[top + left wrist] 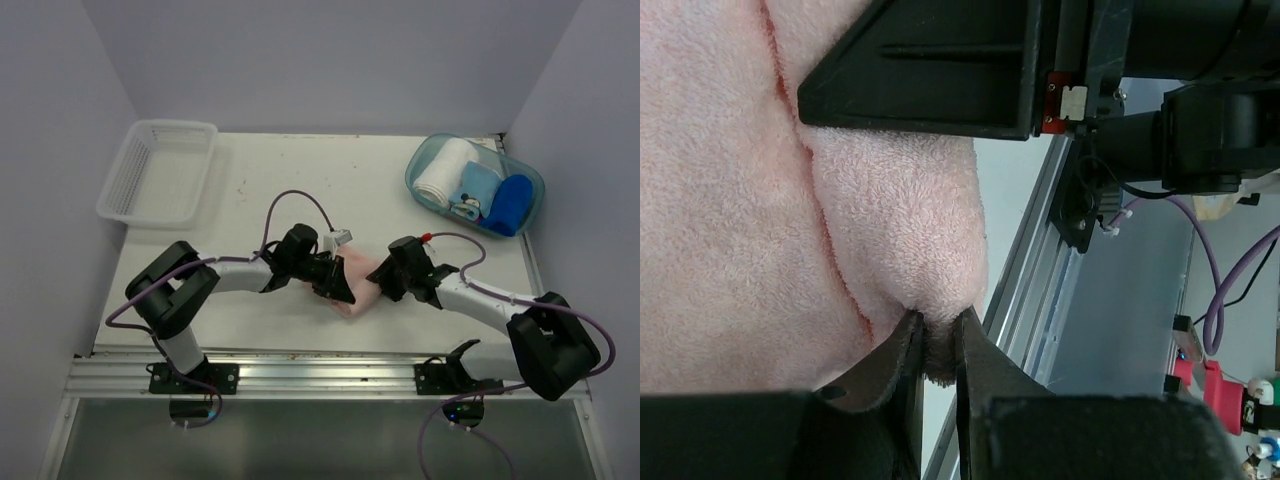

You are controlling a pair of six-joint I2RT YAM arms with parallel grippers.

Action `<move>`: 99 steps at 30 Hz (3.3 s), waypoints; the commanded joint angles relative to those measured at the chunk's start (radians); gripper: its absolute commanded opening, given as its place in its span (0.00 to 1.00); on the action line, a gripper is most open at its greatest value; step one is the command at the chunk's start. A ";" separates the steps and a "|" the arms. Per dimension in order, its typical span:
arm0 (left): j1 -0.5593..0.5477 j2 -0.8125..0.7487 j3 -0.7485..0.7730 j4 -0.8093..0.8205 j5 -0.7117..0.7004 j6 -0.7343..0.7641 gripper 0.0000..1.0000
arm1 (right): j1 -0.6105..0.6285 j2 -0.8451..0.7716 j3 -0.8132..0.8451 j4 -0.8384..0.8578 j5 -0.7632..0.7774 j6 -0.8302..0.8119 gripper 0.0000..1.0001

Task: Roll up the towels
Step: Roll the towel

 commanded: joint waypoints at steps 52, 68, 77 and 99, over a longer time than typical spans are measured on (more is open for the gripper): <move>-0.432 0.006 0.261 -0.400 -0.962 0.441 0.59 | 0.006 0.167 0.286 -0.295 -0.022 -0.012 0.22; -0.221 -0.126 0.095 -0.255 -0.487 0.258 0.00 | 0.006 0.107 0.220 -0.247 -0.024 -0.024 0.58; -0.060 -0.143 -0.089 0.016 -0.173 0.052 0.00 | 0.006 0.088 0.189 -0.155 -0.059 -0.058 0.65; 0.095 -0.046 -0.221 0.328 0.079 -0.169 0.00 | 0.078 0.044 0.003 0.147 -0.025 -0.053 0.73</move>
